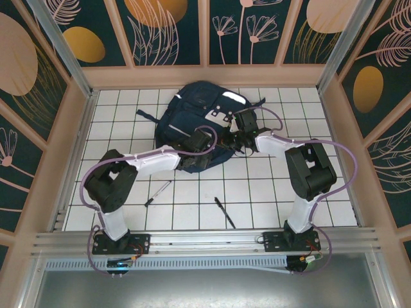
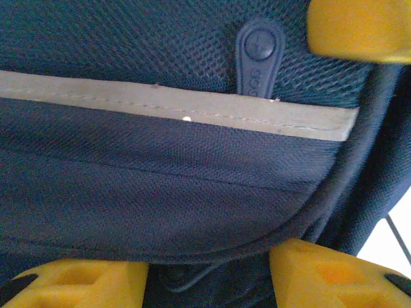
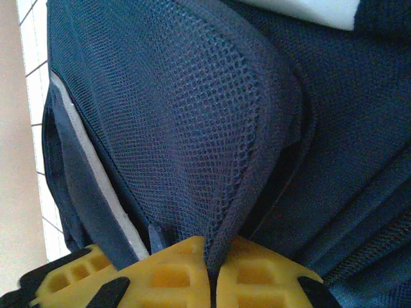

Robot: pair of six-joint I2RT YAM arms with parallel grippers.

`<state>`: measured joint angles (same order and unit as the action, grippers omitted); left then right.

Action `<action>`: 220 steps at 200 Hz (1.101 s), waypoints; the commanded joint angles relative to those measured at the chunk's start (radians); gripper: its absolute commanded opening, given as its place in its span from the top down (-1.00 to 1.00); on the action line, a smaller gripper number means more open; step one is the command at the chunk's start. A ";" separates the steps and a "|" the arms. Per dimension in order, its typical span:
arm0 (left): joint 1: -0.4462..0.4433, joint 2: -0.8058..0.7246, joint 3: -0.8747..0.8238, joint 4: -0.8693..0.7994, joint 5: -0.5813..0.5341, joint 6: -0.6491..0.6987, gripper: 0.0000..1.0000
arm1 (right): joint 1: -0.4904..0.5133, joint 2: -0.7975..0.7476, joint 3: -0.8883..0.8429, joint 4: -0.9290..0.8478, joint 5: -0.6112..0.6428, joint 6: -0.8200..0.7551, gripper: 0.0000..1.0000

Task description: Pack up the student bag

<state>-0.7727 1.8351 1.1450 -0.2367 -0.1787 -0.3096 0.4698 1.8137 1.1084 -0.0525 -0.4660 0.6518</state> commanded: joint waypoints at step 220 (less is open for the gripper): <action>0.129 -0.295 -0.260 0.293 0.501 0.345 1.00 | -0.090 -0.011 0.031 -0.162 -0.216 -0.275 1.00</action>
<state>-0.6601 1.5856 0.8883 0.0376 0.2840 -0.0254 0.3862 1.8107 1.1175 -0.1486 -0.6392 0.4465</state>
